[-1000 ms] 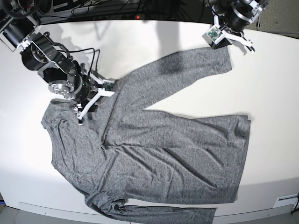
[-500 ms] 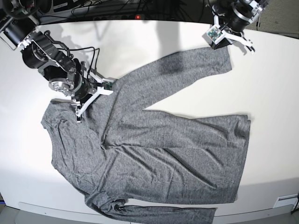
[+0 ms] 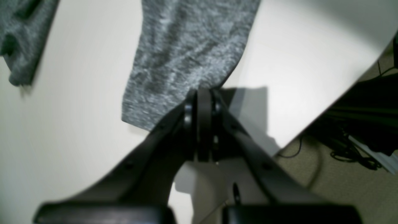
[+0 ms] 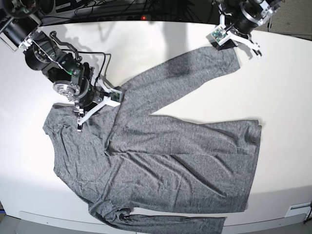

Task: Fold the T-shirt properly
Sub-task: 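Lift the shirt shoulder with the right gripper toward the left gripper, then carry the held sleeve and shoulder with both grippers across the shirt body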

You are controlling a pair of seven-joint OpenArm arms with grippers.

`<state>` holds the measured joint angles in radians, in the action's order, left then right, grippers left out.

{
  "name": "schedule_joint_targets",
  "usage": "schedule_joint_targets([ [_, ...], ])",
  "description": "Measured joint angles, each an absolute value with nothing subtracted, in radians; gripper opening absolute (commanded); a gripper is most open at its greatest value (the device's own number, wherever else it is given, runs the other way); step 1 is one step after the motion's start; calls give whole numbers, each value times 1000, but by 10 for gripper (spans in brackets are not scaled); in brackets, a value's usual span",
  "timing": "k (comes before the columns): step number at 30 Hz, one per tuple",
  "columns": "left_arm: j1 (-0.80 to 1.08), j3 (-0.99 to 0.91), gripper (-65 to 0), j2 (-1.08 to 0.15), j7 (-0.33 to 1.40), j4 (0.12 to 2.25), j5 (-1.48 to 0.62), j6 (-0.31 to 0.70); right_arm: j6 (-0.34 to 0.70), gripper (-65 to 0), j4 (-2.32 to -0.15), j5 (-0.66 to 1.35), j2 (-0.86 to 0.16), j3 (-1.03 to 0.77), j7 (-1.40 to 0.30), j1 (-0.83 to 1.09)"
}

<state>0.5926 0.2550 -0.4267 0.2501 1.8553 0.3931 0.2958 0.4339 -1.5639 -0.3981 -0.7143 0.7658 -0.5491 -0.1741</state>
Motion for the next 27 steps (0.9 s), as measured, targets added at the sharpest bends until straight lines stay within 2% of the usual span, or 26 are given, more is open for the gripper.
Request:
schedule_joint_targets([
  [13, 482, 254, -650, -427, 331, 1858, 392, 299, 289, -650, -1564, -295, -714, 765, -585, -180],
  [27, 358, 254, -650, -427, 371, 1859, 392, 299, 269, -650, -1564, -295, -672, 765, -641, -253],
])
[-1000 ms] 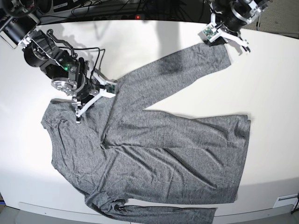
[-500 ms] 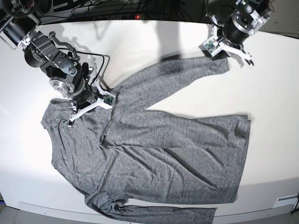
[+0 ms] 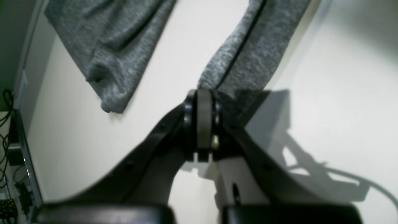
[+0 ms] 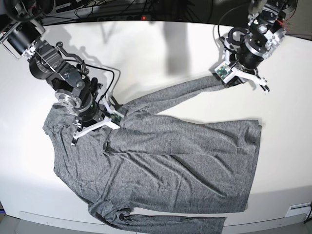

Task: Fold the T-shirt properly
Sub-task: 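Carry the held sleeve and shoulder with both grippers across the shirt body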

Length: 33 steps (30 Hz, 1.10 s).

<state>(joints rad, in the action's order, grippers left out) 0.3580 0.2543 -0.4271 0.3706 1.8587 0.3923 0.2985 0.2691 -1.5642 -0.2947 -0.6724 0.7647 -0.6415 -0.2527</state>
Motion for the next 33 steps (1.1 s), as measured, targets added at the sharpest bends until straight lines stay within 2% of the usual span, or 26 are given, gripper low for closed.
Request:
schedule_joint_targets([
  [6, 313, 255, -650, -427, 376, 1859, 392, 299, 269, -650, -1564, -295, -668, 746, -672, -277],
  [14, 238, 255, -650, -427, 385, 1859, 386, 299, 266, -650, -1564, -234, -667, 612, -680, -279],
  [20, 185, 255, -650, -462, 390, 1859, 286, 300, 266, -650, -1564, -187, -661, 595, -685, -277],
  [28, 92, 255, -650, -469, 388, 1856, 242, 299, 266, -650, -1502, -183, -572, 575, -713, -274],
  [33, 44, 255, -650, -468, 361, 1804, 189, 300, 258, -650, -1460, -186, -536, 484, -713, -275],
])
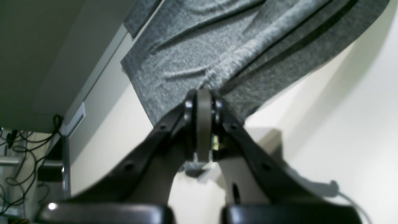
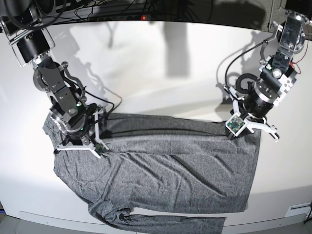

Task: Fold the T-shirt properly
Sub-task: 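Carry the held sleeve and shoulder with both grippers across the shirt body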

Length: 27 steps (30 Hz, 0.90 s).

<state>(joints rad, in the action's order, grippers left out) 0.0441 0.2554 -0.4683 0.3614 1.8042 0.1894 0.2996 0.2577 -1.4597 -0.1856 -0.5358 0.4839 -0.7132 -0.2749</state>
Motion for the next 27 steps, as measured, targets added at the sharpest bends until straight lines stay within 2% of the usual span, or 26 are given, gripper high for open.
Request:
schedule_joint_targets([
  [10, -92, 257, -650, -468, 286, 1587, 64, 307, 251, -650, -1456, -120, -496, 341, -712, -276],
  [22, -174, 257, -650, -409, 266, 1568, 33, 303, 239, -650, -1451, -121, -496, 330, -712, -276],
  [27, -174, 257, -650, -382, 265, 1568, 35, 304, 186, -650, -1448, -139, -496, 329, -712, -277],
])
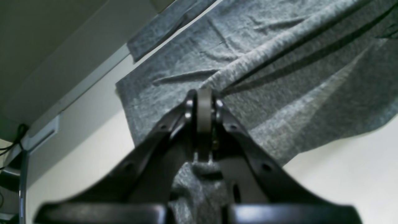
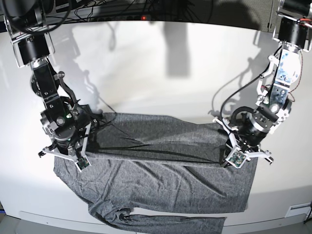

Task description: Fold the T-shirt properly

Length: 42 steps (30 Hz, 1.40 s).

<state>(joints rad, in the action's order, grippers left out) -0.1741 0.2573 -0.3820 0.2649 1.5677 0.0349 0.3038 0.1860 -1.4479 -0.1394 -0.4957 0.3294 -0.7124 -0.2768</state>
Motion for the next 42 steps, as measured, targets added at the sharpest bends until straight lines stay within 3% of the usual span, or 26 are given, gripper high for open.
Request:
schedule_joint_targets([
  [11, -175, 257, -650, -382, 262, 1568, 33, 308, 161, -650, -1448, -101, -491, 196, -715, -274],
  [23, -224, 259, -650, -382, 253, 1566, 32, 317, 131, -650, -1321, -97, -488, 188, -698, -275],
  [34, -311, 257, -650, -382, 251, 1522, 33, 304, 98, -650, -1221, -102, -372, 184, -625, -336],
  [42, -309, 257, -650, -382, 247, 1463, 36, 300, 117, -650, -1217, -113, -353, 183, -636, -367],
])
